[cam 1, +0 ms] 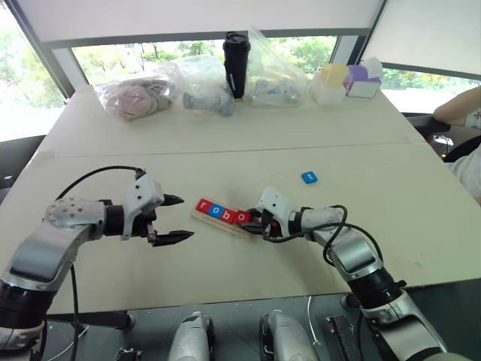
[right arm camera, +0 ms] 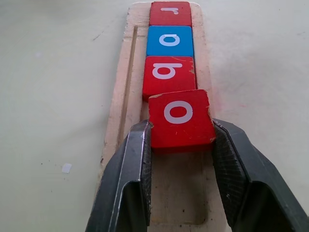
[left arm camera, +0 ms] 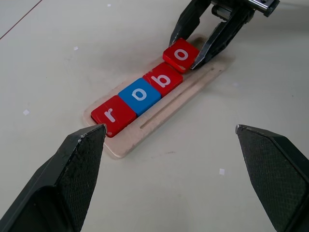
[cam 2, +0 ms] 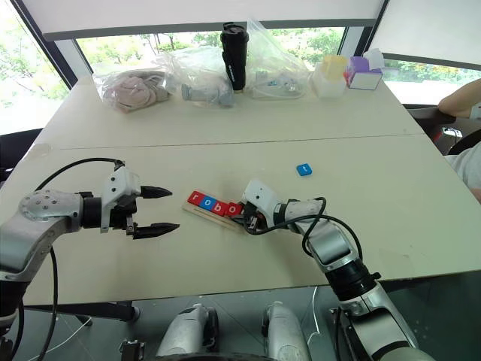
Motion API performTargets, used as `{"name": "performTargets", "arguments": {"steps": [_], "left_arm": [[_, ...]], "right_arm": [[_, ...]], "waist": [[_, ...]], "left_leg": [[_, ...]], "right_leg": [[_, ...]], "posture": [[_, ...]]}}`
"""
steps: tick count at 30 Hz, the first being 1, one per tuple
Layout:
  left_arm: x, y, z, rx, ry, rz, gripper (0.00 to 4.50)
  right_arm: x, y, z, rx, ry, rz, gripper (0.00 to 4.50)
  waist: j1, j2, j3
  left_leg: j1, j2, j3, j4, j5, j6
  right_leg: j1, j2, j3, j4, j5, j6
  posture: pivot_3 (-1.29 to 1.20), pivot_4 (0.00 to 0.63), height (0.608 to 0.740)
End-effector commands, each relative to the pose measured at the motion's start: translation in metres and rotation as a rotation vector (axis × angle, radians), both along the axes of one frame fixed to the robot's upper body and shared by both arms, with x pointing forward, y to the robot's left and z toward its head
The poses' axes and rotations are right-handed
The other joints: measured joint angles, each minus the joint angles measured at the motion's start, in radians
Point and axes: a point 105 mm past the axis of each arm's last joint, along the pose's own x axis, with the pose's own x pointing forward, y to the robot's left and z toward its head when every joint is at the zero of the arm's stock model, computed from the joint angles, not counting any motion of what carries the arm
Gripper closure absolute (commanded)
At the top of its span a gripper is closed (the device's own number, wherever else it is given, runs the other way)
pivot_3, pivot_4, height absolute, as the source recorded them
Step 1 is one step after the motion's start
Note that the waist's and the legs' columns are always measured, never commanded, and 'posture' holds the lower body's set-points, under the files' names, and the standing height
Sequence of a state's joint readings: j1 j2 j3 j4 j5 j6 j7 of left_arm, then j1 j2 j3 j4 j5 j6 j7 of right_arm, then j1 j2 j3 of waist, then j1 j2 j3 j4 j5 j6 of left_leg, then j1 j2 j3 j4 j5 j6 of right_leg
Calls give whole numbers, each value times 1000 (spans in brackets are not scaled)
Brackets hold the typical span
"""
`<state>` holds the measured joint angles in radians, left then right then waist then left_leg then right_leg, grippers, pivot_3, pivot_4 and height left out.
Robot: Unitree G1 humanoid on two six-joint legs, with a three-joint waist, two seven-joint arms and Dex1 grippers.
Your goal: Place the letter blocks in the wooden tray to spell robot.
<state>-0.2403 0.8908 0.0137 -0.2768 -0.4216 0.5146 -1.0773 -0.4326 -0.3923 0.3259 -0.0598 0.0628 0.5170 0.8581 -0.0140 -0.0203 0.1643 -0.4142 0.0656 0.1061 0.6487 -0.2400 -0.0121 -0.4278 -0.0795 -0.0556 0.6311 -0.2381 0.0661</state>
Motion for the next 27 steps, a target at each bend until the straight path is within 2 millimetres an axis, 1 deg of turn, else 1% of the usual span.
{"name": "performTargets", "arguments": {"steps": [1,5,6,7,8,10,11,14,21,24,27], "left_arm": [[0,-2,4,5,-33,-12,0],[1,-2,4,8,-33,-10,0],[1,-2,3,10,-33,-10,0],[0,-2,3,11,-33,-10,0],[0,-2,3,12,-34,-10,0],[0,-1,3,15,-35,-9,0],[1,-1,3,16,-35,-9,0],[1,-1,2,18,-36,-7,0],[1,-1,1,18,-36,-8,0],[1,0,0,19,-35,-8,0],[1,0,0,20,-34,-9,0]], "right_arm": [[-6,7,7,19,-19,39,3327],[-6,8,7,20,-20,35,3327],[-5,7,8,19,-21,30,2254],[-5,8,7,20,-20,29,1826],[-4,8,7,20,-19,28,1287],[-4,8,7,20,-18,29,348],[-4,8,8,20,-18,29,25],[-3,7,11,25,-22,28,25],[4,2,33,94,-48,14,25],[2,-2,46,151,-48,35,25],[4,-9,55,202,-66,7,25]], "waist": [[0,0,0],[0,0,0],[0,0,0],[0,0,0],[0,0,0],[0,0,0],[0,0,0],[0,0,0],[0,0,0],[2,0,0],[1,0,0]], "left_leg": [[0,0,0,0,0,0],[0,0,0,0,0,0],[0,0,0,0,0,0],[0,0,0,0,0,0],[0,0,0,0,0,0],[0,0,0,0,0,0],[0,0,0,0,0,0],[0,0,0,0,0,0],[0,0,-1,0,0,0],[-1,0,-1,0,0,0],[-2,0,-1,0,0,0]], "right_leg": [[0,0,0,0,0,0],[0,0,0,0,0,0],[0,0,0,0,0,0],[0,0,0,0,0,0],[0,0,0,0,0,0],[0,0,0,0,0,0],[0,0,0,0,0,0],[0,0,0,0,0,0],[-1,0,0,0,0,0],[-1,0,0,0,0,0],[-1,0,0,0,0,0]], "posture": [[0,150,740],[0,150,740],[0,150,740],[0,150,740],[0,150,740],[0,150,740],[0,150,740],[0,150,740],[0,150,740],[0,150,740],[0,150,740]]}}
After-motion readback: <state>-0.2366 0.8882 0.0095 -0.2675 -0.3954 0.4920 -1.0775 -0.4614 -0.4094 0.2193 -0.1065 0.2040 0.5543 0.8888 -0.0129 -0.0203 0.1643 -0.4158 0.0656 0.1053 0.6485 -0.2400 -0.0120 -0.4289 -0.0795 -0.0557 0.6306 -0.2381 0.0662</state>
